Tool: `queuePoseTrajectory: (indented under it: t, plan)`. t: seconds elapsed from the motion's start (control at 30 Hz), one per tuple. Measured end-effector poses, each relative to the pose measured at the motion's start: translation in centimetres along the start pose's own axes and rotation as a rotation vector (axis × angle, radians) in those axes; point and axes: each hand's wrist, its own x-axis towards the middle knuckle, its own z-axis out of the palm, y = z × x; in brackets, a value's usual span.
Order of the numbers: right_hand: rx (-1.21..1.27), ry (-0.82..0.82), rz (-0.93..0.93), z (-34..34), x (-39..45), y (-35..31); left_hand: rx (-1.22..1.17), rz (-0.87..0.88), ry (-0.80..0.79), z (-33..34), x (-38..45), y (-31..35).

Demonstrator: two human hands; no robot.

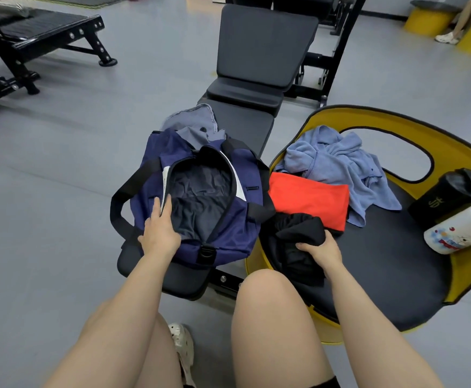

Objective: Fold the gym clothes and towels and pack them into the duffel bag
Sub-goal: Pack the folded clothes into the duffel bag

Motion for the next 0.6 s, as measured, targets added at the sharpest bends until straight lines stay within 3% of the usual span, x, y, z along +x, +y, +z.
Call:
queuePoseTrajectory:
  t: [0.17,0.33,0.6]
  plan:
    - [0.167,-0.009,-0.063,0.0,-1.2,-1.4,-0.217,0.026,0.024,-0.5,0.4,-0.5]
    - [0.377,-0.040,-0.224,-0.6,-3.6,-5.5,-0.260,0.072,0.021,-1.0,0.3,-0.8]
    - [0.534,-0.414,-0.415,1.5,-7.9,-15.1,-0.317,0.100,-0.021,-1.5,0.1,-1.2]
